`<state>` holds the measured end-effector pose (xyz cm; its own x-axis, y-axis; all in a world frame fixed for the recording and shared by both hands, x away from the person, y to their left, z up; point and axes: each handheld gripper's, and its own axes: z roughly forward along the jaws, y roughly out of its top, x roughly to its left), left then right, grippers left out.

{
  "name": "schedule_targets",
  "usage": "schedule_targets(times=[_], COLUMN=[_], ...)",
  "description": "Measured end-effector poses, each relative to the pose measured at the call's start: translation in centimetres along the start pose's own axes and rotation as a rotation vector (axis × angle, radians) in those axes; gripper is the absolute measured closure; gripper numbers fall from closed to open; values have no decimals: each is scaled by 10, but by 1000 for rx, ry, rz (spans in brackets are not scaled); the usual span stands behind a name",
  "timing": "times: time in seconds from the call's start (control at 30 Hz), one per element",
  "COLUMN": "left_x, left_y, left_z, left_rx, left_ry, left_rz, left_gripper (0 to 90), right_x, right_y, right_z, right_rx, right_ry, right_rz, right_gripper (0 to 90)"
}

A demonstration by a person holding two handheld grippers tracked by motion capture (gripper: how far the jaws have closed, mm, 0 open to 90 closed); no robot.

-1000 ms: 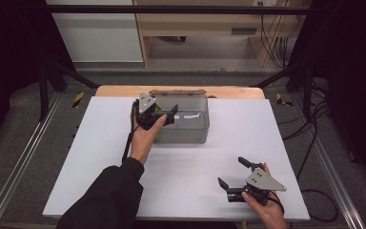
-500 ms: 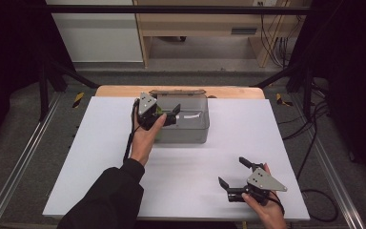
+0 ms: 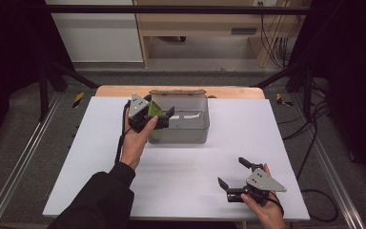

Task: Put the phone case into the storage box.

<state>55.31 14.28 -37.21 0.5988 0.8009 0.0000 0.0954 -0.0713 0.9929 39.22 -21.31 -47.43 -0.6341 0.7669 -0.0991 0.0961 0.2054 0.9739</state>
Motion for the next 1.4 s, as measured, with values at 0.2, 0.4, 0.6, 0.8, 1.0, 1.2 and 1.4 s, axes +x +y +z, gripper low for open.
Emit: schedule_targets(times=[0.2, 0.4, 0.6, 0.8, 1.0, 1.2, 1.4], left_x=[8, 19, 28, 36, 43, 52, 60], left_y=[-1, 1, 2, 2, 3, -2, -2], left_z=[-10, -21, -32, -41, -49, -59, -67], left_rx=[-11, -21, -33, -39, -57, -75, -90], left_ry=[7, 26, 33, 38, 34, 26, 43], left_rz=[-13, -14, -14, -14, -51, -84, -86], left_gripper=[11, 11, 11, 8, 5, 4, 4], right_x=[1, 0, 1, 0, 0, 1, 1], right_y=[0, 0, 0, 0, -1, -1, -1], right_z=[1, 1, 1, 2, 2, 3, 3], right_rx=[5, 4, 10, 11, 12, 19, 17], right_ry=[7, 9, 16, 15, 18, 23, 22], right_rz=[0, 6, 8, 7, 8, 4, 6], right_gripper=[24, 22, 24, 23, 23, 24, 23])
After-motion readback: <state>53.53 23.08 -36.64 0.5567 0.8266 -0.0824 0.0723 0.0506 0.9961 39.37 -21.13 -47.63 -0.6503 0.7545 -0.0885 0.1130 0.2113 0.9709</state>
